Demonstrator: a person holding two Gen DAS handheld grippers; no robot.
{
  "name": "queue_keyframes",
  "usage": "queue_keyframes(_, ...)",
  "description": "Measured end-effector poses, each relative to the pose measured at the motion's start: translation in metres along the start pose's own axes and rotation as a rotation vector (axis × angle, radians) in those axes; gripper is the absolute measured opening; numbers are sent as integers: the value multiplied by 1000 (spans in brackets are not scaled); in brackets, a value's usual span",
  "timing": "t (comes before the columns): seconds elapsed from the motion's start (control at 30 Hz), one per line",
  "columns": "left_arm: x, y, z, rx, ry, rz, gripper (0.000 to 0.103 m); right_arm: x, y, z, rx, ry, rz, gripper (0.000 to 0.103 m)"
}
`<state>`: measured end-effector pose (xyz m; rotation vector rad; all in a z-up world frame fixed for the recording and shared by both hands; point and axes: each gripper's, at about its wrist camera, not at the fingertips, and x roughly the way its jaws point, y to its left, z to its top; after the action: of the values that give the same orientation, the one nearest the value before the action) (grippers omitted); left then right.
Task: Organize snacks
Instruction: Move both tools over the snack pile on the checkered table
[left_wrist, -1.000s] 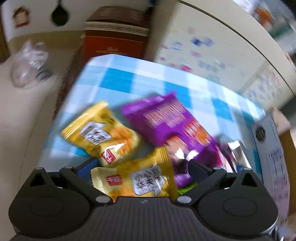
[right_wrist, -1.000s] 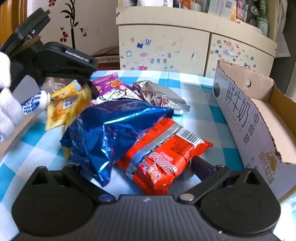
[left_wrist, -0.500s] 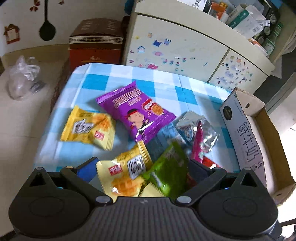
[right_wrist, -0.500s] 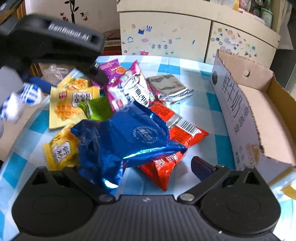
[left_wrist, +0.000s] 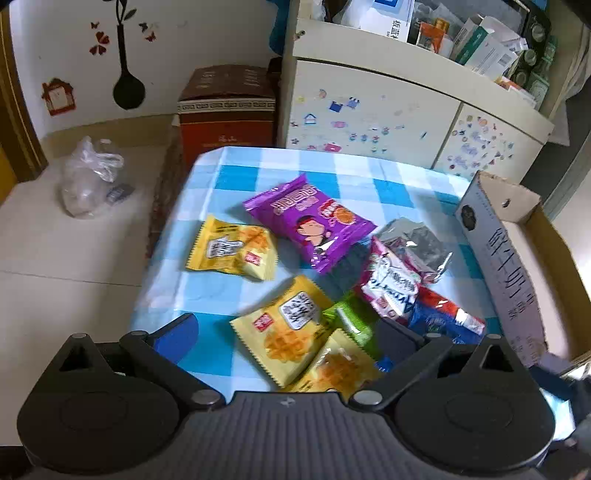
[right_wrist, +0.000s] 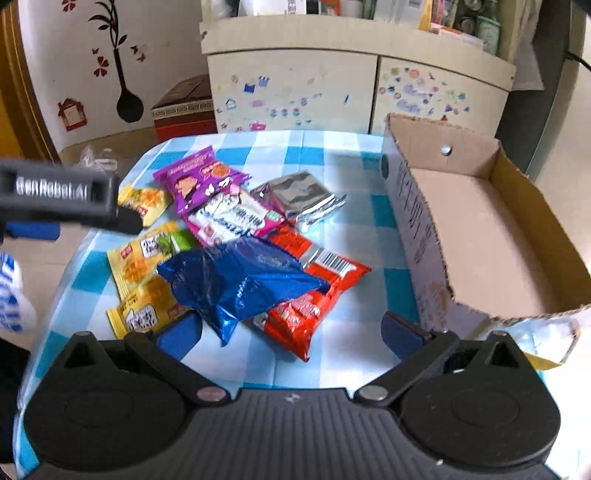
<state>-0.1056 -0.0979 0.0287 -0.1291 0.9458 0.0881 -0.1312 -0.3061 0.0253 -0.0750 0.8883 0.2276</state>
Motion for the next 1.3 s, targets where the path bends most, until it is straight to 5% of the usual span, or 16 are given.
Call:
queue_keyframes(0.4,-32,8,-6,-123,-1,-51,103,-28,-4,27,56,14,-56,102)
queue_keyframes(0.53,-39,6,-4,-105,4,-38,103,-34,0,34,-1,34,-129,102)
queue_keyframes(0.77,-40,0,-9,-27,21,-13,103,-41,11,36,-38,10,-79,102)
queue_keyframes(1.3,-30,-2,-11,-24,68,71,103,-19,12,33,3,80,-97,102)
